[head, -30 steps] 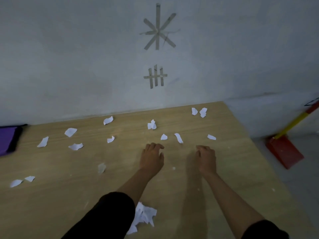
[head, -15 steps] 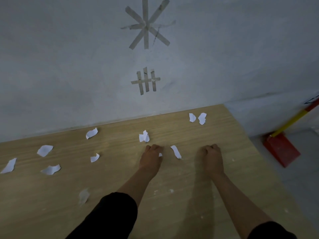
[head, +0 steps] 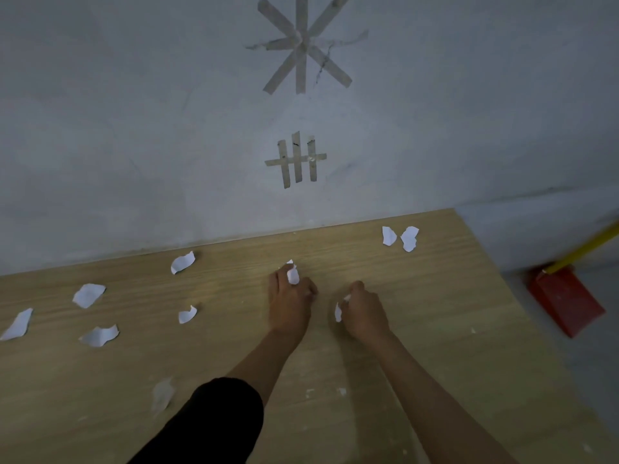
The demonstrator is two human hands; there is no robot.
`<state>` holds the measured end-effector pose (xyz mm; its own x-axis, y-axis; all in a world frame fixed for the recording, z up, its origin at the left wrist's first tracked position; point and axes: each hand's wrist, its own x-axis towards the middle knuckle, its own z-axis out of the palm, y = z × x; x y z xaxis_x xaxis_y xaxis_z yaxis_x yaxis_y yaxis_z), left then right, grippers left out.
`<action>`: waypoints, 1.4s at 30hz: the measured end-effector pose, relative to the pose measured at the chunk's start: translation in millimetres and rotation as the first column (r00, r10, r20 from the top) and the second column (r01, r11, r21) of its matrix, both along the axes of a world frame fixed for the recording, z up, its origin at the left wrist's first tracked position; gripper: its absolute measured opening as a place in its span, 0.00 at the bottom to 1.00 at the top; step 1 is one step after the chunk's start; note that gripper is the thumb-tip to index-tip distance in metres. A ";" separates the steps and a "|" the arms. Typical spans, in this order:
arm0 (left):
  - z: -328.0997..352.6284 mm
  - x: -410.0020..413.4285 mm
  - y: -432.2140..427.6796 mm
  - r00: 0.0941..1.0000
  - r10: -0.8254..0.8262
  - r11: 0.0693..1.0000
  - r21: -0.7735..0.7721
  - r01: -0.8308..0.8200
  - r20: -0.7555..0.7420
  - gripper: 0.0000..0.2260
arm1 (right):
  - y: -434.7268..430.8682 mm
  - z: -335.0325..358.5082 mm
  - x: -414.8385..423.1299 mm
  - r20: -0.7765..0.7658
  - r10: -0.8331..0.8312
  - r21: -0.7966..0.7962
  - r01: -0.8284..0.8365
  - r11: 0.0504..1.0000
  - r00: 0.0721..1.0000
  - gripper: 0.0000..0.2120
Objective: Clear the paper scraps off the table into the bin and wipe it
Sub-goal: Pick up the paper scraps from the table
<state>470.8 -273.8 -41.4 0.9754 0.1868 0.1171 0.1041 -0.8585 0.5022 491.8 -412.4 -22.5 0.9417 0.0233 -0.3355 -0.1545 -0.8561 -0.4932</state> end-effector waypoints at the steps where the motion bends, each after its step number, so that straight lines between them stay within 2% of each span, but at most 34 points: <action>1: -0.9 1.6 2.3 1.000 0.019 1.000 -0.016 -0.019 0.006 0.05 | 3.9 -4.9 -2.6 0.047 -0.014 -0.057 0.017 0.998 0.999 0.11; 3: -2.9 5.8 9.3 1.000 0.021 0.992 -0.122 -0.019 0.011 0.06 | 9.9 -12.3 -4.9 0.108 0.007 -0.167 0.012 0.986 0.994 0.05; 6: -4.4 8.5 21.2 1.000 -0.004 0.977 -0.213 0.004 0.002 0.11 | 11.1 -19.1 -5.5 0.157 0.034 -0.250 0.007 0.968 0.987 0.07; 9: 0.8 3.2 27.0 1.000 0.004 0.962 -0.272 -0.009 -0.019 0.06 | 9.7 -22.1 -12.1 0.280 0.074 -0.282 0.008 0.959 0.957 0.07; 13: 4.7 -8.4 35.5 0.994 -0.014 0.956 -0.294 -0.018 -0.108 0.06 | 5.9 -24.2 -25.4 0.321 0.124 -0.235 -0.047 0.971 0.939 0.17; 15: 10.3 -18.0 37.0 0.991 -0.025 0.936 -0.352 -0.024 -0.135 0.06 | 2.7 -22.4 -34.1 0.333 0.157 -0.141 -0.115 0.983 0.930 0.14; 17: 19.7 -31.0 33.4 0.992 0.012 0.888 -0.455 -0.067 -0.122 0.03 | -0.1 -17.0 -41.7 0.285 0.099 0.047 -0.118 0.992 0.953 0.05; 18: 24.9 -39.3 30.3 0.993 0.042 0.856 -0.509 -0.093 -0.111 0.02 | -1.1 -12.3 -47.9 0.216 0.069 0.143 -0.102 0.985 0.974 0.04; 20: 30.7 -59.1 26.5 0.992 0.073 0.802 -0.585 -0.121 -0.105 0.01 | -1.0 -4.9 -63.6 0.111 0.055 0.275 -0.084 0.958 0.992 0.11; 21: 31.8 -69.6 26.3 0.991 0.073 0.794 -0.595 -0.125 -0.112 0.00 | 0.3 -0.9 -73.0 0.083 0.071 0.325 -0.095 0.941 0.994 0.11; 23: 30.4 -93.3 29.9 0.987 0.084 0.806 -0.572 -0.150 -0.140 0.03 | 4.4 5.9 -94.4 0.039 0.121 0.381 -0.127 0.916 0.992 0.06; 28: 26.6 -162.6 42.0 0.975 0.124 0.823 -0.530 -0.204 -0.184 0.09 | 11.7 11.9 -150.4 -0.074 0.155 0.461 -0.104 0.881 0.985 0.06; 33: 35.6 -237.8 44.6 0.988 0.151 0.867 -0.473 -0.153 -0.043 0.05 | 21.7 17.2 -204.4 -0.129 0.203 0.491 -0.115 0.864 0.971 0.12; 35: 38.5 -261.2 44.7 0.990 0.141 0.884 -0.453 -0.112 0.031 0.06 | 28.4 18.7 -222.2 -0.127 0.234 0.476 -0.148 0.867 0.964 0.09; 37: 39.9 -277.9 44.0 0.994 0.103 0.890 -0.449 -0.078 0.030 0.07 | 36.1 18.7 -236.0 -0.118 0.266 0.451 -0.187 0.873 0.957 0.07; 39: 37.3 -287.9 45.8 0.999 0.033 0.933 -0.360 -0.030 0.003 0.03 | 42.4 18.0 -245.9 -0.090 0.288 0.435 -0.223 0.872 0.953 0.08; 42: 27.1 -293.4 49.6 0.997 -0.080 0.995 -0.056 0.079 -0.011 0.14 | 46.5 16.7 -252.0 -0.023 0.315 0.379 -0.284 0.881 0.949 0.09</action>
<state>177.4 -224.2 -14.3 0.9888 0.1148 0.0955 0.0439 -0.8349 0.5486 239.8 -365.9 -5.8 0.8401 0.4359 -0.3229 0.0274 -0.6285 -0.7773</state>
